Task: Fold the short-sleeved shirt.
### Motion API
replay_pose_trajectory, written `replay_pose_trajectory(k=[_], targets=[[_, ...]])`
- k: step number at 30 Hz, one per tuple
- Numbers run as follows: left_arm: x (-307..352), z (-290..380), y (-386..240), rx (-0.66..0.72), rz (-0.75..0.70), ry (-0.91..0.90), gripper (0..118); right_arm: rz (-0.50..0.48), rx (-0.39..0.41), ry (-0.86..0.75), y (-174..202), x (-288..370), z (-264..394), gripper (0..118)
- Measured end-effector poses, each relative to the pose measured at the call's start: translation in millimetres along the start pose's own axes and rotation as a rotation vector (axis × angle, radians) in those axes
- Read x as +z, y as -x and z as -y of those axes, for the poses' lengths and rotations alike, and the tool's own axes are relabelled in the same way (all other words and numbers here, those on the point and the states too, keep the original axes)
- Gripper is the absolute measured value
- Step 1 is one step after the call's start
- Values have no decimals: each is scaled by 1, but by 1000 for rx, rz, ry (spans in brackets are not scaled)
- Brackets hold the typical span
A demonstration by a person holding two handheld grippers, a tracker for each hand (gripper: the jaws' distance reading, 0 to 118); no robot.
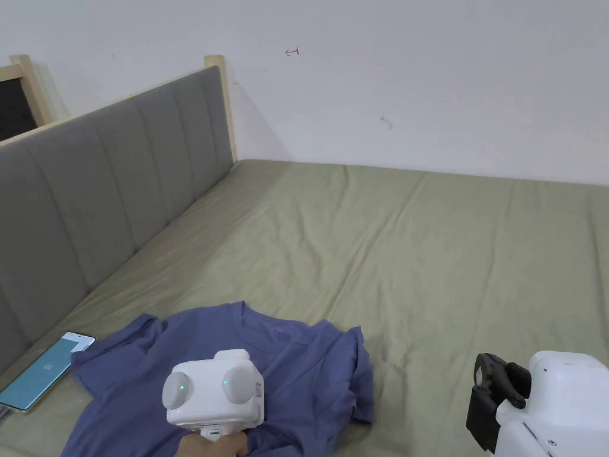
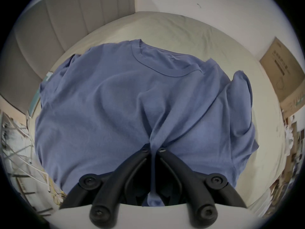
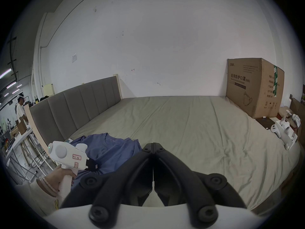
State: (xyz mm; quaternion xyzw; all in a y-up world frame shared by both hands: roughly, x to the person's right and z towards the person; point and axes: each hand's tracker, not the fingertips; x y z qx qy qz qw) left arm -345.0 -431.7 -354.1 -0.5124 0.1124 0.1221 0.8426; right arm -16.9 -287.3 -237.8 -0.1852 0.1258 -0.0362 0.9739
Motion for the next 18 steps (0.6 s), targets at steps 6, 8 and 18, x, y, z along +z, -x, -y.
replay_pose_trajectory(k=[6, 8, 18], targets=[[16, -11, 11, 82, 77, -9, 2, 32, -21, -4, -13, 4, -3, 0], [27, -15, 11, 100, 101, -29, 2, 46, -39, -3, -19, 5, -5, 0], [90, -53, -64, 61, 299, -132, 2, 146, -131, -63, -68, 28, -22, 0]])
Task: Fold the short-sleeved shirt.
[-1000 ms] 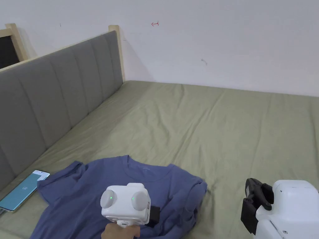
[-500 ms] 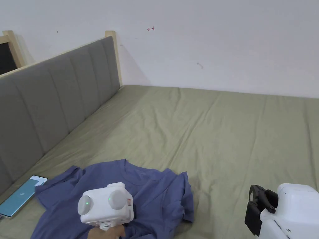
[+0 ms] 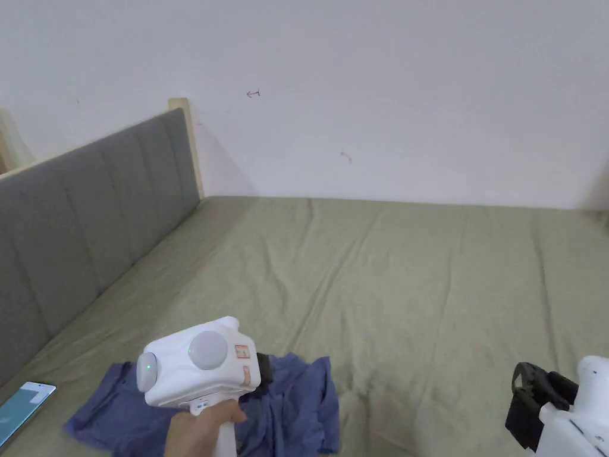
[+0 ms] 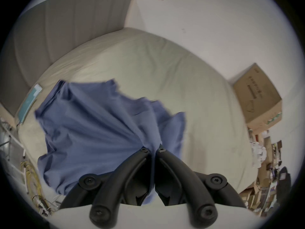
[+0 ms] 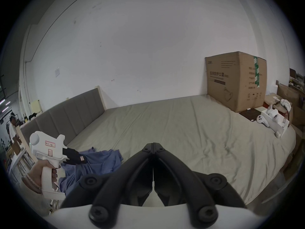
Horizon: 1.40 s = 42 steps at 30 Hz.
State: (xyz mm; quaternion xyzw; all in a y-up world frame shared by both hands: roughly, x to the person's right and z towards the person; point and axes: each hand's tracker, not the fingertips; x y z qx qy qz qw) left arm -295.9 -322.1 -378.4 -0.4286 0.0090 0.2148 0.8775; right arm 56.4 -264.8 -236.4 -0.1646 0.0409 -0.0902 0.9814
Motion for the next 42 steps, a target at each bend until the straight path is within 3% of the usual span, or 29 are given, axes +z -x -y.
replay_pose_trajectory(k=[6, 13, 16, 21, 27, 29, 31, 32, 35, 39, 40, 42], targets=[[11, -11, -123, -164, 191, -32, 2, 97, -71, -66, -40, 24, -20, 0], [22, 12, -280, -320, 575, -16, 2, 262, -127, -141, -96, 61, -36, 0], [12, 49, -333, -505, 588, -1, 2, 324, -168, -161, -120, 76, -36, 0], [-58, 135, -345, -500, 602, 244, 2, 398, -202, -135, -153, 83, -24, 0], [-133, 213, -310, -536, 420, 497, 5, 415, -240, -75, -170, 75, -5, 0], [-139, 218, -299, -501, 408, 514, 38, 407, -233, -58, -171, 70, -1, 0], [-135, 211, -294, -486, 425, 515, 92, 400, -222, -43, -169, 66, 1, 0], [-131, 206, -293, -470, 456, 516, 102, 394, -221, -39, -168, 64, 2, 0], [-110, 184, -296, -479, 462, 430, 106, 368, -227, -29, -163, 58, 3, 0], [-80, 154, -284, -512, 464, 331, 100, 329, -207, -17, -151, 51, 3, 0], [-76, 149, -278, -507, 452, 321, 83, 317, -200, -14, -148, 49, 3, 0], [-72, 146, -260, -501, 426, 301, 30, 295, -188, -7, -140, 44, 5, 0]])
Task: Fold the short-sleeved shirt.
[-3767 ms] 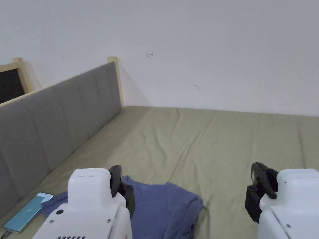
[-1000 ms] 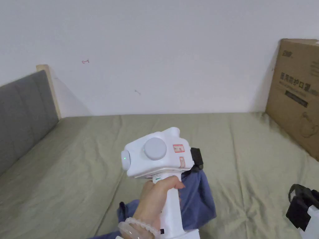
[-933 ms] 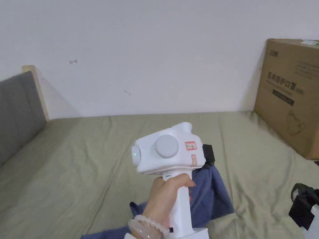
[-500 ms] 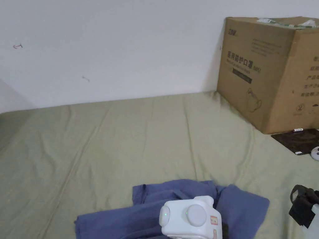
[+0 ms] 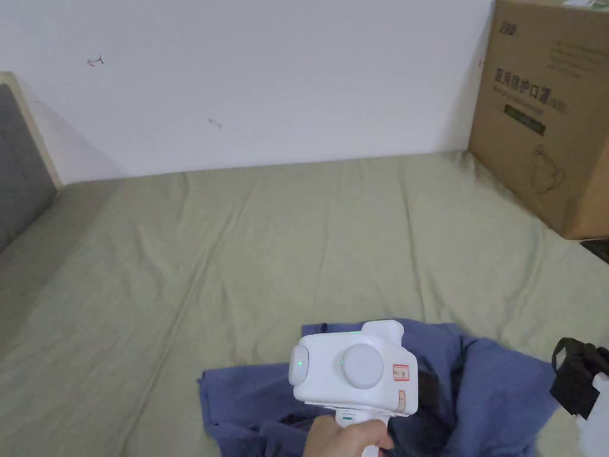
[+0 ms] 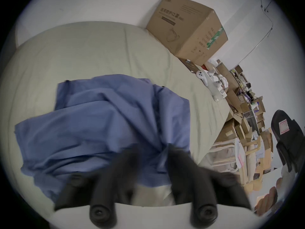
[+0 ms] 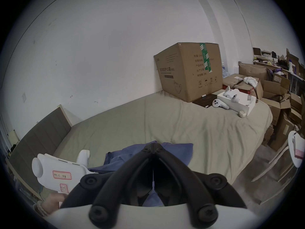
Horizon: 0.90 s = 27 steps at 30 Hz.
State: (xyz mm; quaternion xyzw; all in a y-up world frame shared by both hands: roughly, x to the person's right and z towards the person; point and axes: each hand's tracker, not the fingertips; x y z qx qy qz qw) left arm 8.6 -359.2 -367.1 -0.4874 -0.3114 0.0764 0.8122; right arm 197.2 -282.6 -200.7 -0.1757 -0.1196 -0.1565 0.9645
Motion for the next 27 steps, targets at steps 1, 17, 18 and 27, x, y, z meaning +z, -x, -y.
replay_pose_trajectory(k=[1, 17, 18, 27], targets=[[1, 5, 9, 13, -29, 1, 6, -12, 6, 7, 4, -2, 2, 0], [90, 0, 155, 249, -216, -144, 102, -120, 105, 125, 48, -46, 29, 0], [96, -6, 169, 249, -253, -168, 101, -122, 110, 133, 49, -50, 30, 0], [36, -30, 266, 405, -445, -5, 91, -114, 186, 211, 54, -74, 44, 0]])
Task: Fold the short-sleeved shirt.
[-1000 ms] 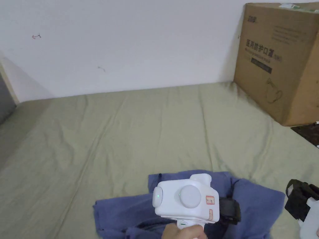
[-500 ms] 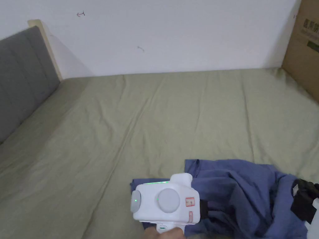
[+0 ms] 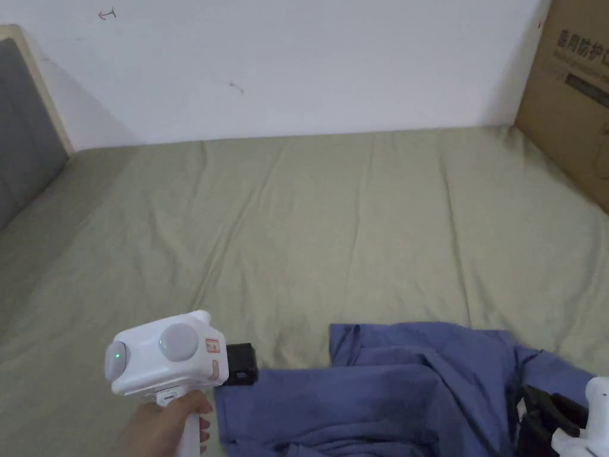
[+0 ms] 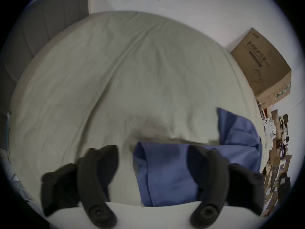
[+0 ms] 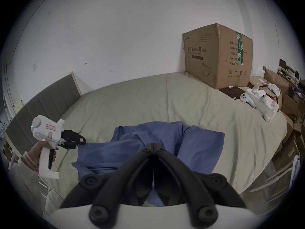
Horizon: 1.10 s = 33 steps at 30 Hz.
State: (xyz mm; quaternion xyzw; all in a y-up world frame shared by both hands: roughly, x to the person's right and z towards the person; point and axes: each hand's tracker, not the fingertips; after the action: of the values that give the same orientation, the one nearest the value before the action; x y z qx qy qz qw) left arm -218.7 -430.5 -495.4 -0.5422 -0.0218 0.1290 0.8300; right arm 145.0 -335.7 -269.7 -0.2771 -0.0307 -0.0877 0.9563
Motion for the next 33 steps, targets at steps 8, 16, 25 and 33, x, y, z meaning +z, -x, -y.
replay_pose_trajectory(k=[8, 16, 25, 33], targets=[[0, 15, -25, -199, -111, -31, 23, -7, 0, 44, -3, -21, -6, 0], [41, 17, -21, -221, 8, -106, 5, -145, -3, 53, -16, -67, -73, 0], [78, 15, -18, -209, 114, -179, 5, -258, 277, 485, 11, -226, -123, 99], [72, 13, -11, -196, 113, -165, 5, -92, 420, 764, 10, -313, -82, 83]])
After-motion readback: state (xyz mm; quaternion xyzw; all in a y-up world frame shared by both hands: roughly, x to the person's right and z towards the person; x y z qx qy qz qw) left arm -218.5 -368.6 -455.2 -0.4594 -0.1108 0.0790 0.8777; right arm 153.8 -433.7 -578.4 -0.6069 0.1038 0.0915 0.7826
